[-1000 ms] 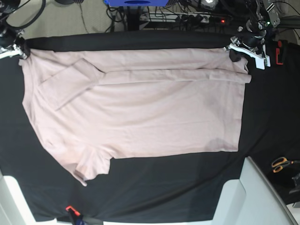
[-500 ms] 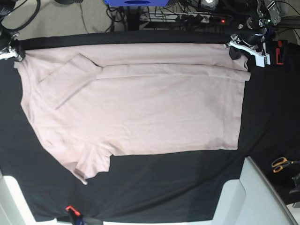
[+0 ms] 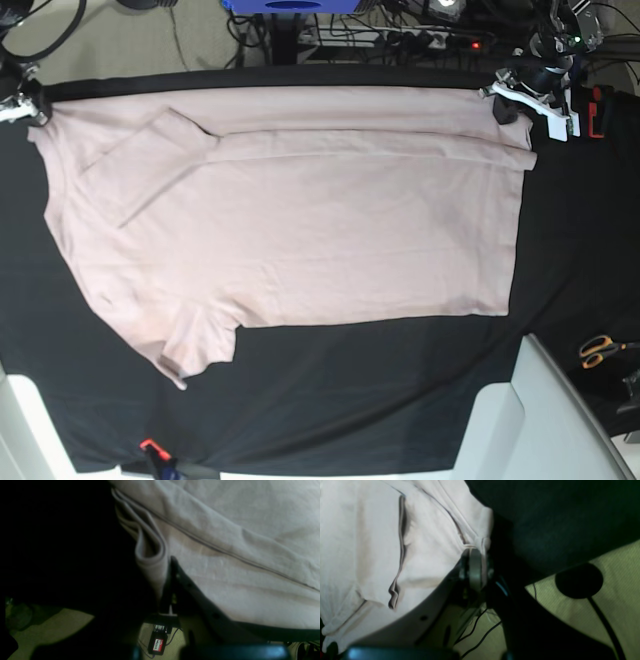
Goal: Fold the T-shirt properly
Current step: 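Drag the shirt by its folded edge toward the robot, then release the shirt and lift both grippers away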
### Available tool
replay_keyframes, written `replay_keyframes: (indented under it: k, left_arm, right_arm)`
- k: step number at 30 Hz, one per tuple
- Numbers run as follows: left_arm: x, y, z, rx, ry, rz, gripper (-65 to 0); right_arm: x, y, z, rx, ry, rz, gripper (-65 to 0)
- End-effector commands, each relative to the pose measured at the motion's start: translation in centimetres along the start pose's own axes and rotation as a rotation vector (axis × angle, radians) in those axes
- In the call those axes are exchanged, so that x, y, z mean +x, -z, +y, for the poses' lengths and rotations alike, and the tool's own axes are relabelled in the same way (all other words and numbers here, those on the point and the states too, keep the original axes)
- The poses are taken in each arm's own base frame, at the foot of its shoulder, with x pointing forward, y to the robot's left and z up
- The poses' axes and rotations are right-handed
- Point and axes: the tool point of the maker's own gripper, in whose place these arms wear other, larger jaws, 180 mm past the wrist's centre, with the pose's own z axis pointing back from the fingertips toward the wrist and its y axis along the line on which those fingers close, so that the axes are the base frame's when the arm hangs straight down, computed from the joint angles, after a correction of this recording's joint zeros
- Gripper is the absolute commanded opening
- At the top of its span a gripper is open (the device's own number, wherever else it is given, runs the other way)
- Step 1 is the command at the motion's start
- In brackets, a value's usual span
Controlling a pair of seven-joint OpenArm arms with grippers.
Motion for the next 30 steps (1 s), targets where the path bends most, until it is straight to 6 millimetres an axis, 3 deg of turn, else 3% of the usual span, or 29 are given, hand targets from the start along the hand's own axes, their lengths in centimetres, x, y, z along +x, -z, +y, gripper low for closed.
replay_keyframes:
  k: [1, 11, 13, 16, 20, 23, 26, 28, 30]
  left_arm:
    - [0.8, -0.4, 0.5, 0.011, 0.012, -0.023, -65.0]
    - [0.5, -0.4, 0.5, 0.011, 0.009, -0.018, -65.0]
    - [0.4, -0.5, 0.5, 0.012, 0.009, -0.015, -65.0]
    - [0.0, -0.6, 0.9, 0.017, 0.010, -0.003, -65.0]
    - [-1.8, -0.7, 2.9, 0.049, 0.000, 0.057, -35.4]
    - [-2.3, -1.4, 5.8, 0.110, -0.044, 0.064, -24.7]
    - [-0.3, -3.7, 10.0, 0.218, -0.108, -0.019, -19.7]
    - [3.2, -5.0, 11.6, 0.264, -0.103, -0.110, -19.4]
    - [6.9, -6.2, 12.7, 0.290, -0.055, -0.171, -19.4]
  right_arm:
    - [1.5, -0.9, -0.8, -0.018, -0.007, -0.048, -65.0]
    - [1.2, -0.9, -1.3, -0.025, 0.009, -0.041, -64.5]
    - [0.6, -0.6, -1.5, -0.023, 0.027, -0.026, -59.9]
    - [0.3, -0.7, -2.3, -0.033, 0.060, -0.028, -45.5]
    - [0.8, -1.5, -3.3, -0.053, 0.085, -0.057, -28.4]
    - [1.0, -2.1, -4.1, -0.071, 0.107, -0.077, -23.4]
    - [1.8, -2.5, -4.4, -0.080, 0.099, -0.098, -22.7]
    - [3.7, -3.1, -4.1, -0.086, 0.052, -0.131, -22.5]
    - [6.4, -3.1, -2.3, -0.060, -0.015, -0.172, -22.5]
